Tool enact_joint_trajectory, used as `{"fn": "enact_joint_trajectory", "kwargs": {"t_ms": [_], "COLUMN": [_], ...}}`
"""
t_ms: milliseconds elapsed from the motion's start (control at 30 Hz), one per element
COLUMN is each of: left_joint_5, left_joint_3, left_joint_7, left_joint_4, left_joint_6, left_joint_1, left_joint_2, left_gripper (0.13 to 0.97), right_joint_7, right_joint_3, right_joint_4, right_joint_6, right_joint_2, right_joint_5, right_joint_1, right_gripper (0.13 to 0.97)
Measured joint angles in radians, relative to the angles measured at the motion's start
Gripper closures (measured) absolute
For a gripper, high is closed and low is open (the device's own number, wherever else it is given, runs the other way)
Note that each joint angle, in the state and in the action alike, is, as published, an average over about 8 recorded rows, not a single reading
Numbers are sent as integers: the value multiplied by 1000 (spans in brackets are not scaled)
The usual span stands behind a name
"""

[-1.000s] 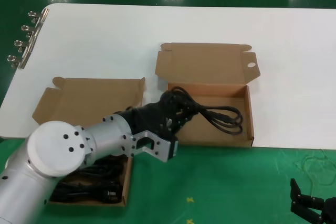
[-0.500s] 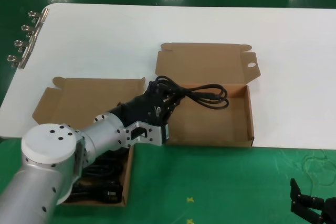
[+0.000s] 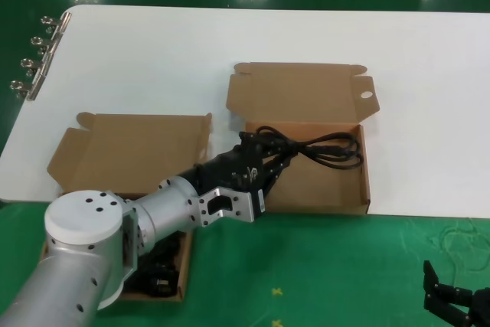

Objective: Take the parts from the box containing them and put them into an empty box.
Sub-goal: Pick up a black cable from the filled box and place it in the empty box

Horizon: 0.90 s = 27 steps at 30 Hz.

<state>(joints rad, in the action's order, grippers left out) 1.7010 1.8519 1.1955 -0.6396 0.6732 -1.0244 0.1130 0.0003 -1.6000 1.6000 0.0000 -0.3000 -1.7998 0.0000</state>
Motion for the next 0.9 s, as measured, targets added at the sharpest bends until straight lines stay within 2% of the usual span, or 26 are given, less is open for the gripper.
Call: {"fn": "enact_joint_trajectory", "kwargs": {"t_ms": [667,900], "left_joint_5": [80,121], "left_joint_3": [-109,-155], "left_joint_7": [226,293], "left_joint_4": [190,228], "left_joint_6": [64,112], "left_joint_1": [-79,-78], "left_joint_2": [-44,-43], "left_gripper": [869,775], "right_joint_7": [0,0], "right_joint_3": [0,0], "right_joint_4": [0,0], "right_joint_6": [0,0], "right_joint_2": [0,0], "right_joint_5": [0,0], "right_joint_1": [0,0], "right_gripper": [129,129]}}
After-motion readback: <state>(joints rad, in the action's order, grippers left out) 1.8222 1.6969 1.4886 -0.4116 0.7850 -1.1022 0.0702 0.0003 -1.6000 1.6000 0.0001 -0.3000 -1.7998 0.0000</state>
